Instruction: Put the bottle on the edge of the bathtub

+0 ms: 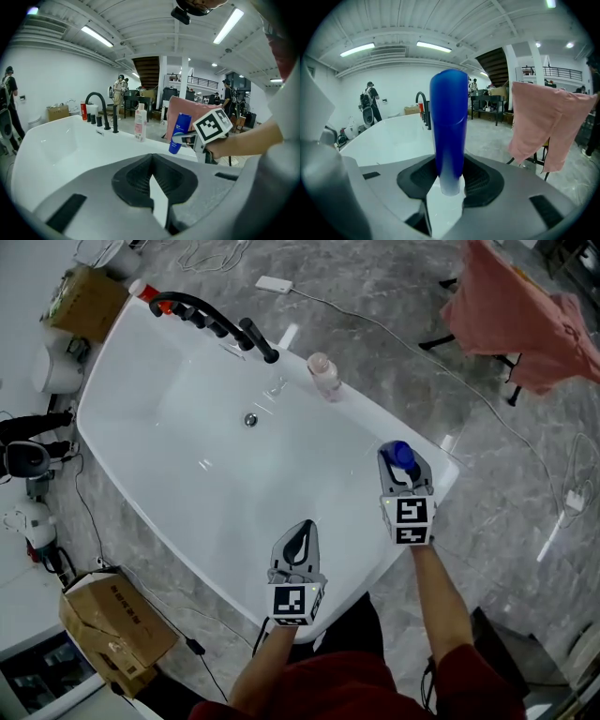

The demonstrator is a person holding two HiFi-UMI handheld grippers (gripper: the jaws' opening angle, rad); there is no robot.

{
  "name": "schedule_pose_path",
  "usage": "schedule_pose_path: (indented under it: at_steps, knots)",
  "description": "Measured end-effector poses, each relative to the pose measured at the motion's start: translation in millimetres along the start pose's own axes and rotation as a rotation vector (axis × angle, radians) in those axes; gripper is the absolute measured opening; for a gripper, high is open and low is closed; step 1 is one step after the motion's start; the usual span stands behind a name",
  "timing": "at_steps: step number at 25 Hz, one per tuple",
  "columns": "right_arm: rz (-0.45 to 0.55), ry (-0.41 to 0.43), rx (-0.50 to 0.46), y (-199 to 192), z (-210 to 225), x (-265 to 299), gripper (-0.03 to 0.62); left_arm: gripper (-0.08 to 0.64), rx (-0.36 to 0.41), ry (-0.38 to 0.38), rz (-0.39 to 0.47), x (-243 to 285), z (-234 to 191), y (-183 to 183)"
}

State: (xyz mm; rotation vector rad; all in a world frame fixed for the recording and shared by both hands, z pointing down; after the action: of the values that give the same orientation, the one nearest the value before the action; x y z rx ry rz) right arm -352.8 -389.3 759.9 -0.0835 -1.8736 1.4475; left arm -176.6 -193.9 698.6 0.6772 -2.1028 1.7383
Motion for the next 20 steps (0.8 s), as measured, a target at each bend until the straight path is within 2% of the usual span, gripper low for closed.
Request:
schedule_pose_path:
  at_steps: [11,16,20]
  knots:
    - [0.015,-0.036,0.001,14.8,17.6,63.9,0.152,0.005,0.003,0.013,-0.003,3.1,-2.2,3.0]
    - [0.033,-0.036,-0.077,18.5,13.3,73.0,0.153,0.005,0.027,-0.002,-0.009,3.9,0.4,2.0]
    - [0.01,-0.04,-0.045,12.9,12.5,74.9,0.164,0.005,0.035,-0.015,-0.025,5.2,0.6,-1.1]
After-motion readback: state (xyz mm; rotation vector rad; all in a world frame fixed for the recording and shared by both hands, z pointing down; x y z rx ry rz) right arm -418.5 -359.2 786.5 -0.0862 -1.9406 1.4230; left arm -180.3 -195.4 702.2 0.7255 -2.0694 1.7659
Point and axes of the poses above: the fingertips, and each gripper's own axes: x forward along the fingers, z to its right, y out of its top, the point moved 10 cm from there along -x, backward along the fingers, and after that the axes turned 8 degrees about -x, right-handed, at the moved point
